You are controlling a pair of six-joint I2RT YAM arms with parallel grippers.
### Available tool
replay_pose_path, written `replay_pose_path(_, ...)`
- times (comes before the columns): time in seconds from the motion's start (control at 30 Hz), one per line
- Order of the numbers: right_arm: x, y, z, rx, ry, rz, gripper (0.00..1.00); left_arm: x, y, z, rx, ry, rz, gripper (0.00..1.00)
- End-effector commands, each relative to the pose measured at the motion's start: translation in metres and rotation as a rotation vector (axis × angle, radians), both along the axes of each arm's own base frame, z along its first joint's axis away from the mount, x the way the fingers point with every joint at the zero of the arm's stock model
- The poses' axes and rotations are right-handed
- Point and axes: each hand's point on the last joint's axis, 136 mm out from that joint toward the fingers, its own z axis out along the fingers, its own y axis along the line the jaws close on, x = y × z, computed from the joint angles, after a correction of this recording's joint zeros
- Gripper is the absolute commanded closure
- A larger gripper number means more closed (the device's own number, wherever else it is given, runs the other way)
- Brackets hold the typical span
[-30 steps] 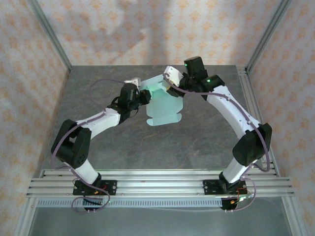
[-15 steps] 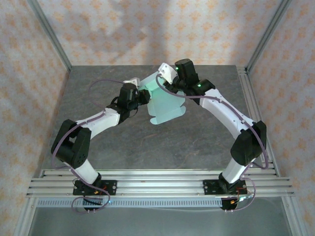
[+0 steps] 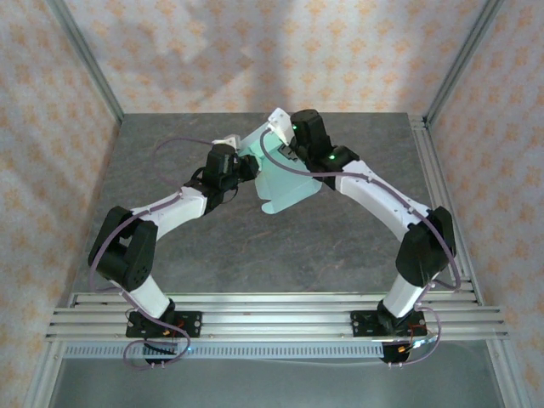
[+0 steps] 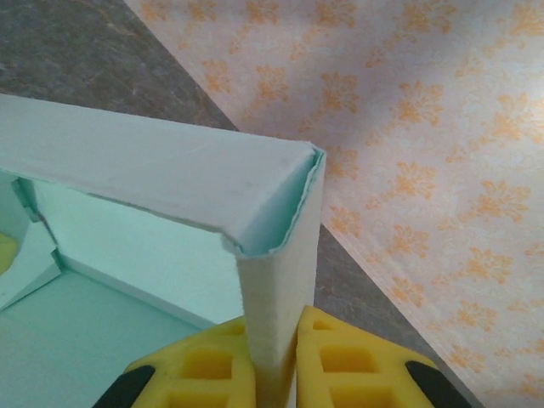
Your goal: Fold the paper box
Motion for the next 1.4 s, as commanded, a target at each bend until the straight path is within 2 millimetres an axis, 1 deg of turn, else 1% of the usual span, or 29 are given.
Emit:
replay_pose_path(0.0,-0.005,0.024,-0.02,-0.001,0.011,0.016,0.85,-0.001,-0.015,0.025,-0.03,-0.076,-0.066,1.0)
replay_pose_path(0.07,-0.002,0.022,-0.022,-0.003,0.0,-0.019,0.86,-0.001,-0.015,0.026,-0.029,-0.078,-0.065,1.0)
replay_pose_path(0.17,0.002,0.021,-0.017,-0.007,-0.054,-0.079,0.92,-0.001,-0.015,0.026,-0.027,-0.077,-0.064,1.0)
replay_pose_path(0.27,0.004,0.021,-0.016,-0.034,-0.113,-0.133,0.93,0.0,-0.015,0.026,-0.028,-0.074,-0.064,1.0)
replay_pose_path(0.4,0.01,0.016,-0.014,-0.083,-0.205,-0.243,0.98,0.0,-0.016,0.027,-0.032,-0.074,-0.065,1.0)
replay_pose_path(0.43,0.012,0.014,-0.012,-0.092,-0.226,-0.274,0.98,0.0,-0.015,0.027,-0.032,-0.073,-0.064,1.0)
replay_pose_path(0.47,0.013,0.013,-0.012,-0.099,-0.237,-0.288,0.94,0.001,-0.016,0.026,-0.031,-0.072,-0.064,1.0)
replay_pose_path(0.53,0.014,0.013,-0.012,-0.09,-0.246,-0.305,0.79,0.001,-0.016,0.027,-0.032,-0.074,-0.064,1.0)
replay_pose_path(0.6,0.015,0.013,-0.012,-0.081,-0.248,-0.307,0.77,0.0,-0.016,0.026,-0.031,-0.071,-0.068,1.0)
replay_pose_path(0.63,0.015,0.013,-0.011,-0.077,-0.251,-0.309,0.79,0.0,-0.016,0.026,-0.03,-0.07,-0.067,1.0)
replay_pose_path(0.67,0.015,0.012,-0.01,-0.072,-0.257,-0.318,0.83,0.0,-0.015,0.025,-0.029,-0.069,-0.065,1.0)
replay_pose_path(0.73,0.016,0.01,-0.006,-0.069,-0.274,-0.341,0.98,0.0,-0.015,0.024,-0.028,-0.067,-0.063,1.0)
replay_pose_path(0.77,0.016,0.008,-0.005,-0.071,-0.285,-0.354,1.0,0.0,-0.015,0.024,-0.028,-0.068,-0.061,1.0)
replay_pose_path(0.87,0.018,0.001,-0.001,-0.092,-0.324,-0.403,1.0,0.0,-0.015,0.023,-0.031,-0.063,-0.061,1.0)
replay_pose_path(1.0,0.02,-0.003,-0.004,-0.128,-0.342,-0.447,1.0,0.001,-0.016,0.023,-0.034,-0.061,-0.06,1.0)
replay_pose_path(1.03,0.021,-0.004,-0.007,-0.131,-0.34,-0.451,0.94,0.001,-0.016,0.023,-0.034,-0.06,-0.06,1.0)
replay_pose_path(1.07,0.02,-0.003,-0.008,-0.13,-0.34,-0.454,0.93,0.001,-0.016,0.023,-0.035,-0.058,-0.061,1.0)
replay_pose_path(1.1,0.021,-0.004,-0.008,-0.127,-0.34,-0.46,0.98,0.001,-0.016,0.023,-0.034,-0.057,-0.061,1.0)
replay_pose_path(1.13,0.02,-0.004,-0.009,-0.129,-0.339,-0.465,1.0,0.001,-0.016,0.022,-0.035,-0.055,-0.06,1.0)
replay_pose_path(1.33,0.023,-0.007,-0.008,-0.171,-0.413,-0.552,1.0,0.002,-0.017,0.022,-0.038,-0.051,-0.06,1.0)
replay_pose_path(1.37,0.023,-0.006,-0.008,-0.176,-0.424,-0.558,0.91,0.002,-0.017,0.021,-0.038,-0.049,-0.062,1.0)
